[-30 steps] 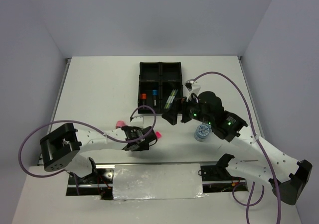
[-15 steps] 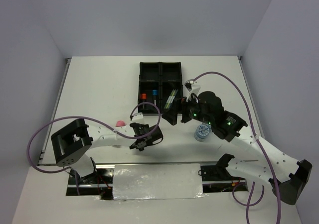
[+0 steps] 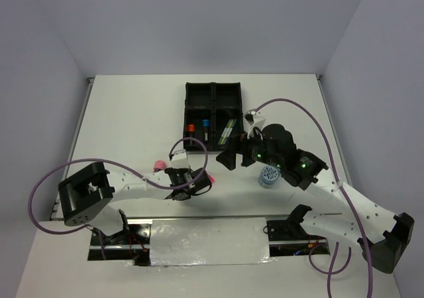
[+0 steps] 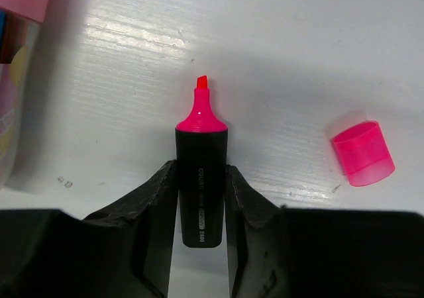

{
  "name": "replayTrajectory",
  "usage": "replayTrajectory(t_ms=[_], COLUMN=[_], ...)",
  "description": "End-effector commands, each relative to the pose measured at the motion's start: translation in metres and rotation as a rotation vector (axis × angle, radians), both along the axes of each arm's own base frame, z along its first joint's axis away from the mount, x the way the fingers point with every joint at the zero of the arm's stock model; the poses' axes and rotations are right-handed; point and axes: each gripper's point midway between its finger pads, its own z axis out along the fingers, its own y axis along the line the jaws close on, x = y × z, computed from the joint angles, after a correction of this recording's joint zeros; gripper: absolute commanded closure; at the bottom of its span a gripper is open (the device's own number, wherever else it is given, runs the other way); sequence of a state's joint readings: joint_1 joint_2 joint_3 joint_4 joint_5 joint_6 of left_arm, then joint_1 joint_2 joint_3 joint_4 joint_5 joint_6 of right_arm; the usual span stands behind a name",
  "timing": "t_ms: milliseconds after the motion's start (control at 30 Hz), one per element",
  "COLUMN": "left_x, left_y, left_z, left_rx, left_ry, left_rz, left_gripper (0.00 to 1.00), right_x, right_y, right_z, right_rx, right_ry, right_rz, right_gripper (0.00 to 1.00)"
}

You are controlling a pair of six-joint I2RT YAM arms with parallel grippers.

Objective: Sort the stationery into containers
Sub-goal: Pick up the pen from the center of the board, then close the pen cap on the pen.

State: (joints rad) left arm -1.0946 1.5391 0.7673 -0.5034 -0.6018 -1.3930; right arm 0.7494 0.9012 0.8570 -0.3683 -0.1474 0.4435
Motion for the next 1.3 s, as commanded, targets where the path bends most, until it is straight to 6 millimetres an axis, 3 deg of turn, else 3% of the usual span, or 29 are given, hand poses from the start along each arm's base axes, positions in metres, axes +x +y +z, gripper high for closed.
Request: replayTrajectory(t_ms=[0, 67, 133, 167, 233, 300, 400, 433, 467, 533, 700, 733, 933, 1000, 1267], left_x=[-0.038, -0.039, -0.039, -0.036, -0.033, -0.027, -0.019, -0.018, -0.015, -0.014, -0.020, -0.022, -0.030, -0.030, -0.028], left_y=[0.013, 0.009, 0.008, 0.001, 0.003, 0.000, 0.014, 0.020, 0.031, 0.035, 0.078, 0.087, 0.090, 0.095, 0.091], left_z=[-0.042, -0.032, -0.021, -0.006, 0.013, 0.048, 0.100, 0.114, 0.138, 0.167, 0.209, 0.220, 0.248, 0.248, 0.242], left_rx=[-0.001, -0.026, -0.018, -0.053, -0.034, -0.079, -0.110, -0.112, -0.108, -0.126, -0.083, -0.121, -0.286, -0.283, -0.252], left_ry=[0.183, 0.163, 0.131, 0.095, 0.038, -0.047, -0.171, -0.203, -0.260, -0.312, -0.387, -0.421, -0.540, -0.541, -0.517], left_rz=[-0.020, -0.059, -0.122, -0.154, -0.213, -0.265, -0.277, -0.271, -0.289, -0.320, -0.331, -0.308, -0.370, -0.351, -0.358], left_gripper=[1.00, 1.00, 1.00, 1.00, 1.00, 1.00, 1.00, 1.00, 1.00, 1.00, 1.00, 1.00, 1.00, 1.00, 1.00], right_x=[0.004, 0.006, 0.008, 0.006, 0.010, 0.012, 0.008, 0.016, 0.013, 0.020, 0.024, 0.023, 0.021, 0.020, 0.012], right_y=[-0.008, -0.011, -0.011, -0.012, -0.015, -0.007, 0.017, 0.024, 0.032, 0.040, 0.060, 0.060, 0.077, 0.082, 0.076], right_z=[-0.019, -0.049, -0.068, -0.089, -0.103, -0.118, -0.129, -0.126, -0.136, -0.147, -0.168, -0.181, -0.205, -0.207, -0.228], right_rx=[-0.081, -0.187, -0.256, -0.329, -0.403, -0.457, -0.500, -0.509, -0.541, -0.584, -0.615, -0.645, -0.691, -0.688, -0.746], right_ry=[0.026, 0.121, 0.163, 0.208, 0.219, 0.221, 0.178, 0.133, 0.136, 0.133, 0.150, 0.167, 0.188, 0.191, 0.248], right_rz=[-0.011, -0.023, -0.022, -0.018, -0.049, -0.032, 0.021, -0.004, 0.002, -0.021, 0.007, 0.015, 0.063, 0.075, 0.081], right_gripper=[0.00, 0.00, 0.04, 0.04, 0.04, 0.06, 0.09, 0.09, 0.10, 0.12, 0.19, 0.20, 0.30, 0.30, 0.48])
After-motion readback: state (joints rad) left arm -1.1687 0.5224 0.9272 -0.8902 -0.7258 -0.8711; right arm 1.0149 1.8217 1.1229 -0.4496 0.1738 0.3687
